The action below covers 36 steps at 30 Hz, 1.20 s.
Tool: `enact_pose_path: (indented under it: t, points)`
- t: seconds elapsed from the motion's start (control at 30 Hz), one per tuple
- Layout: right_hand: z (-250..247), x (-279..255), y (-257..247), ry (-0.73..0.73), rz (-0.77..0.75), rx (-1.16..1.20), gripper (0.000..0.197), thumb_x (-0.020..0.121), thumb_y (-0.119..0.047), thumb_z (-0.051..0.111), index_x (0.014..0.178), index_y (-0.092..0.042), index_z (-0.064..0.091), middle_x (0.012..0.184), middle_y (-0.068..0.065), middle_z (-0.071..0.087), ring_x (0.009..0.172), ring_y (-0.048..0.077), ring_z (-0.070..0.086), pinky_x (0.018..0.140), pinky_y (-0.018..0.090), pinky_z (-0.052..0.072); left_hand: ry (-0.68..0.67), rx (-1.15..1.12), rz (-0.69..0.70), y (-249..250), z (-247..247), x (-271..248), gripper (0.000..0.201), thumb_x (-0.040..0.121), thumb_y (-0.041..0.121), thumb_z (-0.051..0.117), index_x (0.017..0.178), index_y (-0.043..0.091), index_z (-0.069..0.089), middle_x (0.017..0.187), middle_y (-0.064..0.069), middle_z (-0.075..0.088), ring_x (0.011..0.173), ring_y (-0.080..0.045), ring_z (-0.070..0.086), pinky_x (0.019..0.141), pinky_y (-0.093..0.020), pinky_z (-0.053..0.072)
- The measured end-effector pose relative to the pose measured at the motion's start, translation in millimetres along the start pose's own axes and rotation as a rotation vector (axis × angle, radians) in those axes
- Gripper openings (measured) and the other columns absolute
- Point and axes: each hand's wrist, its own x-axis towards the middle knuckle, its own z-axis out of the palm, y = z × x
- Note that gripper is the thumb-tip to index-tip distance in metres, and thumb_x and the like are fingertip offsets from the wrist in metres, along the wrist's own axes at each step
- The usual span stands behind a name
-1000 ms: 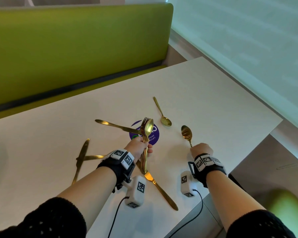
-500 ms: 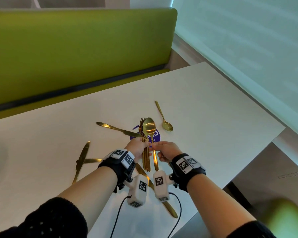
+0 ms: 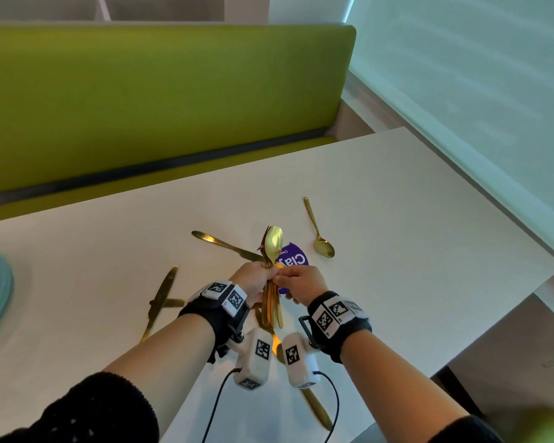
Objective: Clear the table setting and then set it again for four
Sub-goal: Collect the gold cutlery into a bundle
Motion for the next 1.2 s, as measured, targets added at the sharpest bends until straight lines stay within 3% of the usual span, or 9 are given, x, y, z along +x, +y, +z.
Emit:
enact_pose_path:
  t: [0.13,0.3,0.37,0.47,0.53,0.6,0.7,1.07,1.2]
  points:
    - [-17,15,-11,-0.097,-0.017,-0.18,0.021,0.09,-0.03,0.06,0.103,-0.016,0.07,0.087,-0.003,0.068,0.066,0.009,0.057,0.06,0.021,0.047,0.062,0.017,0.023,5,-4,3,0.016,0.096,0.019,0.049,0.095,0.009,0.061,0.086,-0.008,0.066,0.078,-0.019,0.063,0.069,-0.031,0.051]
    - [-61,54,-31,0.201,0.033,-0.539,0.031,0.093,-0.027,0.052,0.109,-0.008,0.069,0.113,0.008,0.068,0.106,0.024,0.063,0.092,0.031,0.05,0.131,-0.103,0.039,9,-15,2,0.016,0.098,0.016,0.045,0.09,0.01,0.057,0.079,-0.005,0.064,0.07,-0.015,0.061,0.069,-0.03,0.05]
    - [-74,69,-33,0.264,0.096,-0.617,0.032,0.094,-0.023,0.047,0.111,-0.003,0.065,0.117,0.012,0.066,0.109,0.027,0.061,0.086,0.03,0.048,0.163,-0.134,0.052,10,-21,3,0.018,0.098,0.013,0.044,0.085,0.008,0.056,0.076,-0.007,0.062,0.068,-0.017,0.059,0.07,-0.03,0.049]
    - [-80,89,-31,0.282,0.152,-0.685,0.023,0.091,-0.018,0.051,0.077,-0.003,0.061,0.096,0.014,0.065,0.091,0.03,0.062,0.067,0.027,0.043,0.194,-0.126,0.046,9,-32,3,0.019,0.098,0.014,0.044,0.085,0.007,0.056,0.076,-0.007,0.061,0.068,-0.018,0.059,0.07,-0.03,0.05]
    - [-77,101,-28,0.294,0.176,-0.694,0.026,0.088,-0.016,0.053,0.066,-0.005,0.056,0.088,0.012,0.066,0.08,0.029,0.059,0.063,0.027,0.041,0.184,-0.087,0.042,7,-41,3,0.019,0.098,0.016,0.044,0.088,0.006,0.057,0.077,-0.007,0.061,0.07,-0.018,0.059,0.072,-0.031,0.05]
    - [-70,108,-28,0.299,0.18,-0.69,0.017,0.087,-0.016,0.054,0.078,-0.005,0.063,0.097,0.015,0.069,0.08,0.029,0.06,0.063,0.028,0.043,0.181,-0.083,0.031,5,-48,2,0.018,0.098,0.016,0.045,0.087,0.007,0.056,0.078,-0.007,0.061,0.071,-0.019,0.059,0.072,-0.032,0.051]
    - [-61,116,-29,0.329,0.164,-0.724,0.022,0.089,-0.015,0.052,0.099,-0.002,0.067,0.105,0.016,0.067,0.097,0.031,0.062,0.08,0.034,0.052,0.194,-0.087,0.014,1,-57,-1,0.014,0.097,0.016,0.047,0.087,0.01,0.054,0.079,-0.005,0.062,0.072,-0.018,0.06,0.074,-0.032,0.051]
    - [-53,88,-30,0.366,0.123,-0.834,0.022,0.088,-0.013,0.054,0.102,-0.002,0.066,0.107,0.016,0.066,0.104,0.03,0.059,0.09,0.038,0.051,0.205,0.006,0.084,-8,-73,-17,0.006,0.093,0.006,0.053,0.089,0.008,0.057,0.08,-0.008,0.064,0.074,-0.02,0.061,0.091,-0.044,0.052]
    - [-49,50,-32,0.343,-0.044,-1.033,0.028,0.094,-0.019,0.045,0.112,-0.012,0.065,0.111,0.008,0.065,0.113,0.024,0.052,0.089,0.033,0.048,0.197,0.031,0.119,-13,-76,-35,0.01,0.093,0.004,0.052,0.085,0.009,0.054,0.08,-0.009,0.063,0.07,-0.019,0.06,0.078,-0.039,0.054]
